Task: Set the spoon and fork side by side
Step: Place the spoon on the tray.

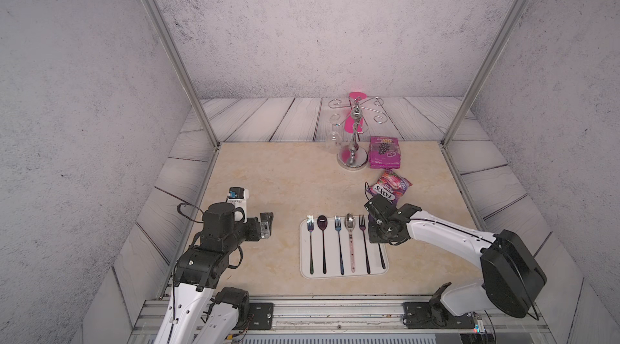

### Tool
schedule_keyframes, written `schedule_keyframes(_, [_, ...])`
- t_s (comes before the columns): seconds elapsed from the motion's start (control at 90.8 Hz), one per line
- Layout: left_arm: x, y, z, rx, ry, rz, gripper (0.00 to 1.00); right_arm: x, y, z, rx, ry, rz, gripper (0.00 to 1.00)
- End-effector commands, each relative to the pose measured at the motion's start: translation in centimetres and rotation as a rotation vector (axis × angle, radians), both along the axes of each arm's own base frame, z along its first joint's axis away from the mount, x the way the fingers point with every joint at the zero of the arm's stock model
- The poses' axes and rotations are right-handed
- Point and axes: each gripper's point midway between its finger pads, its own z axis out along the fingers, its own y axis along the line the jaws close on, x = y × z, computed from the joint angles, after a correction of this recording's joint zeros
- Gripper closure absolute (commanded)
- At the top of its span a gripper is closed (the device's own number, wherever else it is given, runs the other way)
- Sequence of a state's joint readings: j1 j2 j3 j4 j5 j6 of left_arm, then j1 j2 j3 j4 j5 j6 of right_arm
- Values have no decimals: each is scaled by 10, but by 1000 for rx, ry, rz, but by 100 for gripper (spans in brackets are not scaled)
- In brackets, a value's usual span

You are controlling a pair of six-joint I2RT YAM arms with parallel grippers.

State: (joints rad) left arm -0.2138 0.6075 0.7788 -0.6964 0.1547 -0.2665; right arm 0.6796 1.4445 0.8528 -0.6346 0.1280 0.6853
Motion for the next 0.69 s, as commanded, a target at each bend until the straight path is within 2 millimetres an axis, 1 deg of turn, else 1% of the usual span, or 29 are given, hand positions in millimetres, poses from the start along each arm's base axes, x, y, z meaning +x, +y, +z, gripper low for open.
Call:
schedule_keyframes(0.0, [-1, -3, 2, -6, -12, -17, 0, -2, 2, -8, 9, 14, -18, 100])
schedule_keyframes(0.363, [-1, -3, 2, -2, -10, -19, 0, 2, 3, -23, -28, 42, -11, 100])
schedule_keyframes(0.583, [-1, -3, 1, 2, -6, -19, 1, -4, 1, -34, -30, 70, -20, 100])
schedule_keyframes(0.682, [0, -3, 0, 2, -6, -19, 0, -8, -4, -39, -43, 79, -28, 100])
